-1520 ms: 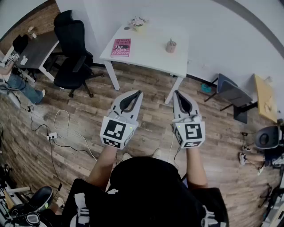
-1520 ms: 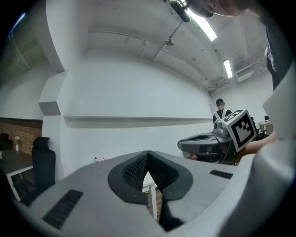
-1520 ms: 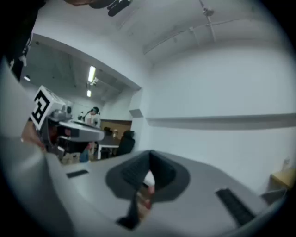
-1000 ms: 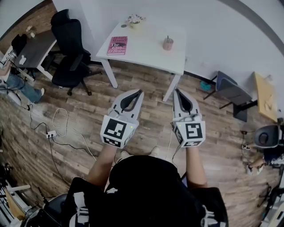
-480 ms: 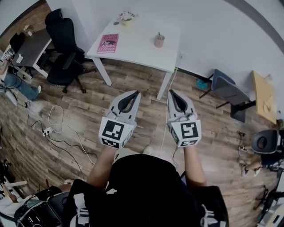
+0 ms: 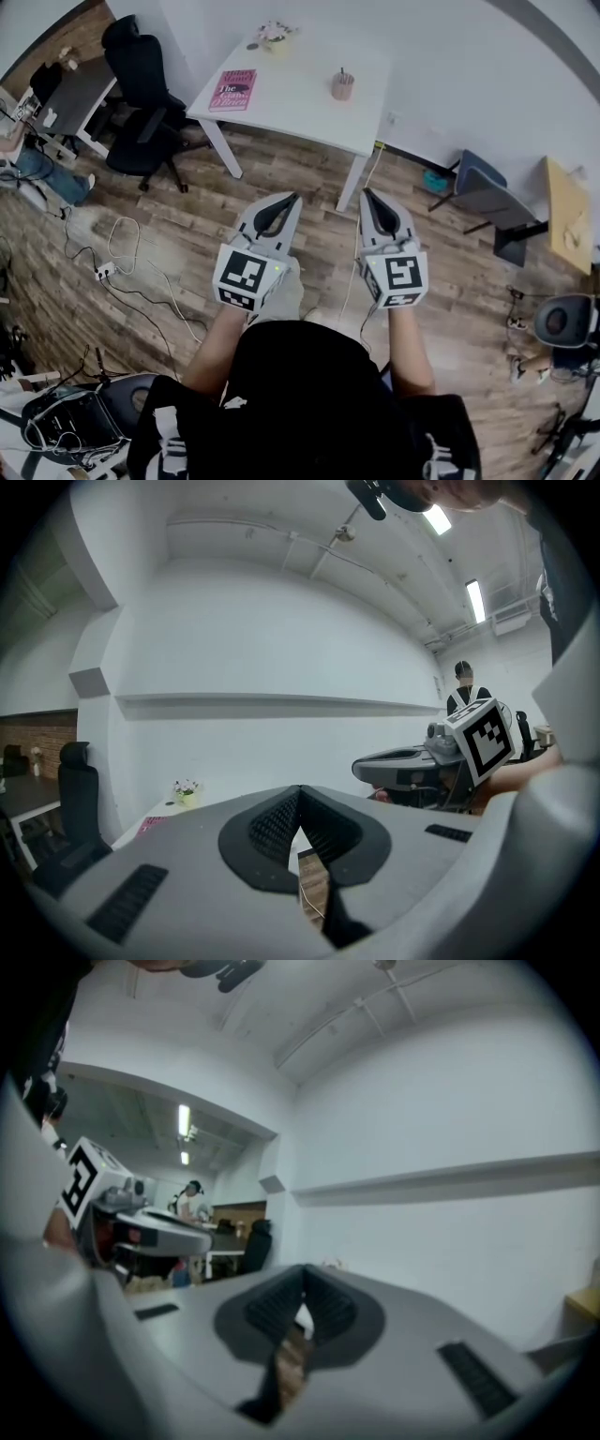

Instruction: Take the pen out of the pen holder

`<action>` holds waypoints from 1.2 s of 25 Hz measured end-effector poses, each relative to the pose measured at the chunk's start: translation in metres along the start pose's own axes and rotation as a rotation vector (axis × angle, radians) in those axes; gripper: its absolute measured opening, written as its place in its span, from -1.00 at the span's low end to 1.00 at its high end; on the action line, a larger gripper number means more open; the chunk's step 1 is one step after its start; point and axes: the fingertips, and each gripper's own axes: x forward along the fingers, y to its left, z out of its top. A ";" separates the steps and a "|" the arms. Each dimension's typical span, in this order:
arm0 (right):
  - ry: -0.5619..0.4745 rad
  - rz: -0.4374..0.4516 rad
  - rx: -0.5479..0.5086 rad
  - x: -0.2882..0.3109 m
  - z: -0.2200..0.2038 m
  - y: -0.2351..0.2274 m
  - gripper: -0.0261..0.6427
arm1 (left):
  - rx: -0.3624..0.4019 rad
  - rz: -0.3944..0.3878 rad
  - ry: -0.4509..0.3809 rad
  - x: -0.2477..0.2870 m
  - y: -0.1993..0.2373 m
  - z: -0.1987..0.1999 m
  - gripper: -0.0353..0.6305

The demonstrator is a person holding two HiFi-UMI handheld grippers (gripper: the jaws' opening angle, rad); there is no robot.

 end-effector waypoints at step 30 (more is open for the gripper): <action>0.121 -0.059 -0.093 0.212 -0.002 -0.068 -0.83 | -0.117 -0.080 -0.003 0.164 0.174 -0.006 -0.83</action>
